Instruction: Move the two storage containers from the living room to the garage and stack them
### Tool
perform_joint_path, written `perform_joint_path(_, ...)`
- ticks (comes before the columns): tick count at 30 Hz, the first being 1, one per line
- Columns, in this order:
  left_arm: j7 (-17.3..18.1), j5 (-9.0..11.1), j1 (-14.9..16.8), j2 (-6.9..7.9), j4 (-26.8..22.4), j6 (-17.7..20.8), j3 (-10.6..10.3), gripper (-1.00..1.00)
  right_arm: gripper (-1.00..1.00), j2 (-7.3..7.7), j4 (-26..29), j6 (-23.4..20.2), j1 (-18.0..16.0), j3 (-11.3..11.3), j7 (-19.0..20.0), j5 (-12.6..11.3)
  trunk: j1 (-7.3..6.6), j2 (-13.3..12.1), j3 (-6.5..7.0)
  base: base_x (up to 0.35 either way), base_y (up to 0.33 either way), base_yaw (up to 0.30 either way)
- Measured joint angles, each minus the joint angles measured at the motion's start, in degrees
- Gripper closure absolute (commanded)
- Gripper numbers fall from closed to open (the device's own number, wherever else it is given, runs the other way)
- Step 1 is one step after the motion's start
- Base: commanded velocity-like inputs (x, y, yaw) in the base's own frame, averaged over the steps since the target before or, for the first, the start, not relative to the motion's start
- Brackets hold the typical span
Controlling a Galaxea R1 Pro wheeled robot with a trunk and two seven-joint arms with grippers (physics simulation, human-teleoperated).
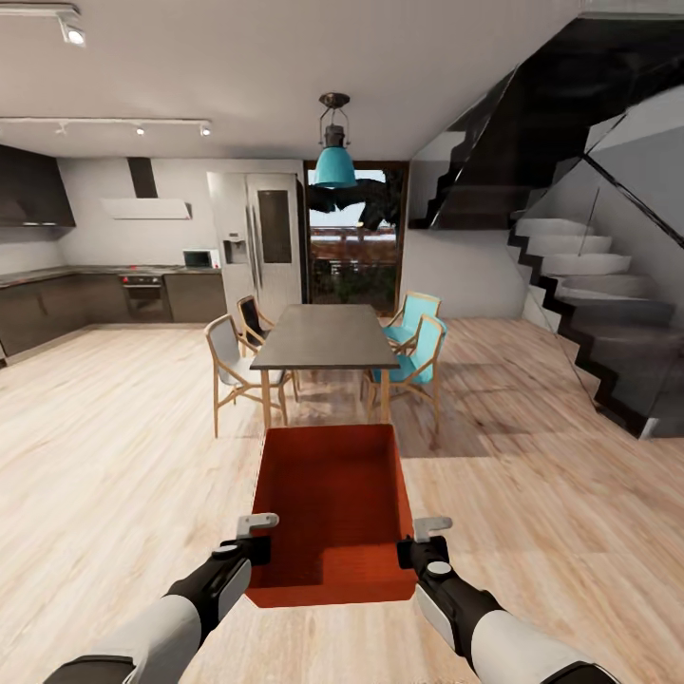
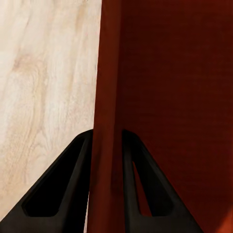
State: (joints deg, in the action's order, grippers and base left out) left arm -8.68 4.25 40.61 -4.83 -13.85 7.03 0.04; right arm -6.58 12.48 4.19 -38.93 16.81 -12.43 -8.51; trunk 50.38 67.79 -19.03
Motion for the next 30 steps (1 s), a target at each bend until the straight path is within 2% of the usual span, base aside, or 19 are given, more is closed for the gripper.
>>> perform_joint_path(30,0.04,-0.19,0.02,-0.01,-0.08,0.12,0.11,1.00,1.00,0.00,0.00,0.00,0.00,-0.07,0.00,0.00,0.00,0.00,0.00,0.000,0.000,-0.294)
